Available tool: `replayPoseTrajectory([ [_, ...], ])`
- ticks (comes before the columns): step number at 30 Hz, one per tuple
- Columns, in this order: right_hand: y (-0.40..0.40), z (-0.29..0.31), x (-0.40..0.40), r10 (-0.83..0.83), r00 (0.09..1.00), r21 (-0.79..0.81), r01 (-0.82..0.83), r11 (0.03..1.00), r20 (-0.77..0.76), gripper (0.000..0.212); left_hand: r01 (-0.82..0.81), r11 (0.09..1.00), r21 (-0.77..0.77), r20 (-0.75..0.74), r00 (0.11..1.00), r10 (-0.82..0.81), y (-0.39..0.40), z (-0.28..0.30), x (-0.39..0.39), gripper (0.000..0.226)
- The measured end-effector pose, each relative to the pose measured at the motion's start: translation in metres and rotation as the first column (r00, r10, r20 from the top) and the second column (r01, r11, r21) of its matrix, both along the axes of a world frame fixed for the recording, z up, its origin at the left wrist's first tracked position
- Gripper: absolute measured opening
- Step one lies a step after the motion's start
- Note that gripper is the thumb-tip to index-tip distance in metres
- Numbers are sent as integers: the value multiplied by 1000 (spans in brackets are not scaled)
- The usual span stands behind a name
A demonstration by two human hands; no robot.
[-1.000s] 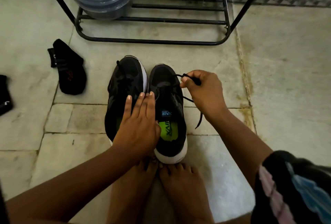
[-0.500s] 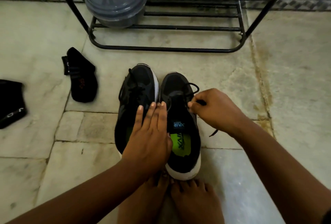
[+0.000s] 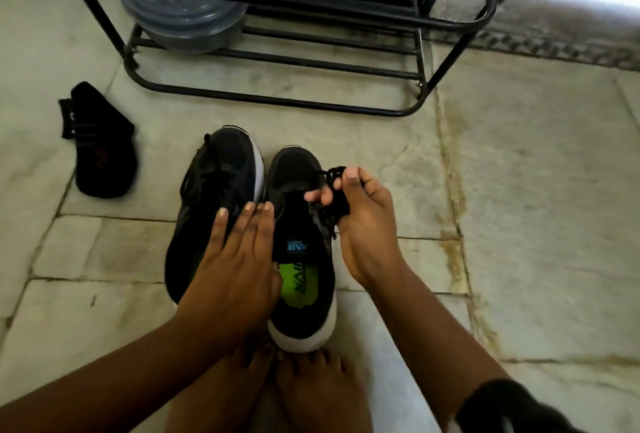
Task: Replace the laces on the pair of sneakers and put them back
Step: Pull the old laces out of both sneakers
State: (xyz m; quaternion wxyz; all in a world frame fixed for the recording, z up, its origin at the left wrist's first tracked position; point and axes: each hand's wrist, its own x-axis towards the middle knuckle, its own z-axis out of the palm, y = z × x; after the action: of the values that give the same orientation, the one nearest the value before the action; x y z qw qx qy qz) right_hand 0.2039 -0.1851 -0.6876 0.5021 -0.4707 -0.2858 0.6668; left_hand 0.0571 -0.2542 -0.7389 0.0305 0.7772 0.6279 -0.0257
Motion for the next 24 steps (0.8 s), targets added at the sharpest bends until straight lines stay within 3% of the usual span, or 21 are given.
replayPoseTrajectory([
  [4, 9, -1, 15, -255, 965, -57, 251, 966, -69, 32, 4, 1000, -1, 27, 1000, -4, 0, 1, 6, 68],
  [9, 14, 14, 28, -323, 942, 32, 327, 945, -95, 30, 5, 1000, 12, 18, 1000, -5, 0, 1, 6, 69],
  [11, 13, 10, 28, -297, 952, 123, 287, 950, 70, 26, 2, 1000, 11, 20, 1000, -2, -1, -1, 4, 69],
  [12, 12, 6, 28, -256, 926, 174, 214, 961, 278, 24, 0, 1000, 4, 21, 1000, 0, -1, -1, 4, 68],
  [13, 12, -2, 29, -191, 823, 213, 88, 973, 535, 20, -2, 1000, -1, 23, 1000, 2, -1, -1, 3, 68],
  [15, 10, -15, 29, 4, 409, 108, -250, 962, 912, 13, 0, 1000, -7, 22, 1000, 0, 0, -1, 4, 69],
  [16, 8, -19, 29, 82, 194, -5, -371, 929, 977, 19, 2, 1000, -10, 21, 1000, -2, 0, -1, 4, 69],
  [17, 6, -22, 30, 141, 47, -105, -448, 888, 989, 23, 3, 1000, -13, 20, 1000, -2, 0, -1, 4, 69],
  [19, 0, -19, 28, 170, -89, -191, -523, 830, 981, 25, 3, 1000, -20, 25, 1000, -3, -1, -1, 4, 69],
  [21, -3, -11, 27, 115, -74, -137, -578, 804, 991, 22, 2, 1000, -21, 29, 1000, -1, -1, 0, 4, 69],
  [24, -3, 2, 27, 5, 160, 100, -641, 761, 987, 18, -2, 1000, -19, 35, 999, 2, -2, 0, 3, 68],
])
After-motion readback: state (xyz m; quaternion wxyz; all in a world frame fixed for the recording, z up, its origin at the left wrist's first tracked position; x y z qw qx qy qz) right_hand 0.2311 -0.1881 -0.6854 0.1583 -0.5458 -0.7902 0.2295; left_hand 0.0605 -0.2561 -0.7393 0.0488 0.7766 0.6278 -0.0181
